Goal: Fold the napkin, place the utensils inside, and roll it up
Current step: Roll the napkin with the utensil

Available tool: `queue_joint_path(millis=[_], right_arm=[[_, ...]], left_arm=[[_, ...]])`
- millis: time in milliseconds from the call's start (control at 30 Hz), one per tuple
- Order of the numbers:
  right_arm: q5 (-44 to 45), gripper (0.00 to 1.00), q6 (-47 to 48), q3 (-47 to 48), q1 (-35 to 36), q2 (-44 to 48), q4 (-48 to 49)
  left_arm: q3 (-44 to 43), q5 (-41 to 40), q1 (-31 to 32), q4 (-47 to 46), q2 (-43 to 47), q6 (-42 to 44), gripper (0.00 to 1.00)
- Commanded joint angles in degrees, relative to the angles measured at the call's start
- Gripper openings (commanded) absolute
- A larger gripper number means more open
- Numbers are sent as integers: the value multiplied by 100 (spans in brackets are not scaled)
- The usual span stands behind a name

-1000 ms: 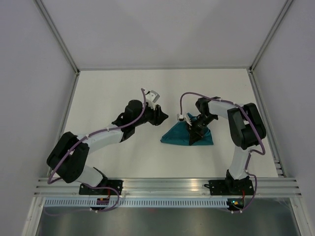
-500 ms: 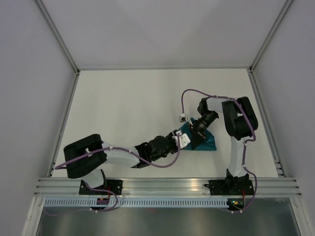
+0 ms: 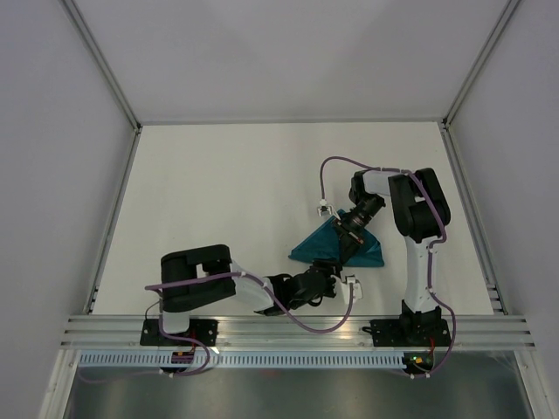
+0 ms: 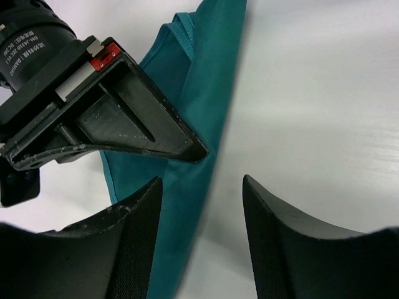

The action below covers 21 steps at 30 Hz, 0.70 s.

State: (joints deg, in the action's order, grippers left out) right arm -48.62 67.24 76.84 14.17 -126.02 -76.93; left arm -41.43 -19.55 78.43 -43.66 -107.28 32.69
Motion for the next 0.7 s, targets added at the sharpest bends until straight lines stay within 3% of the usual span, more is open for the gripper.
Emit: queue_joint_path(millis=[0, 400, 533, 667], right_arm=[[432, 15, 272, 130, -29, -239, 644], [467, 15, 237, 349, -29, -476, 503], [459, 15, 219, 437, -29, -494, 477], [432, 15, 193, 534, -29, -512, 407]], left_arm=[[-243, -206, -30, -467, -292, 545, 60], [-445, 82, -425, 138, -601, 265, 60], [-682, 250, -504, 858, -688, -25, 53], [-858, 408, -548, 1430, -750, -227, 36]])
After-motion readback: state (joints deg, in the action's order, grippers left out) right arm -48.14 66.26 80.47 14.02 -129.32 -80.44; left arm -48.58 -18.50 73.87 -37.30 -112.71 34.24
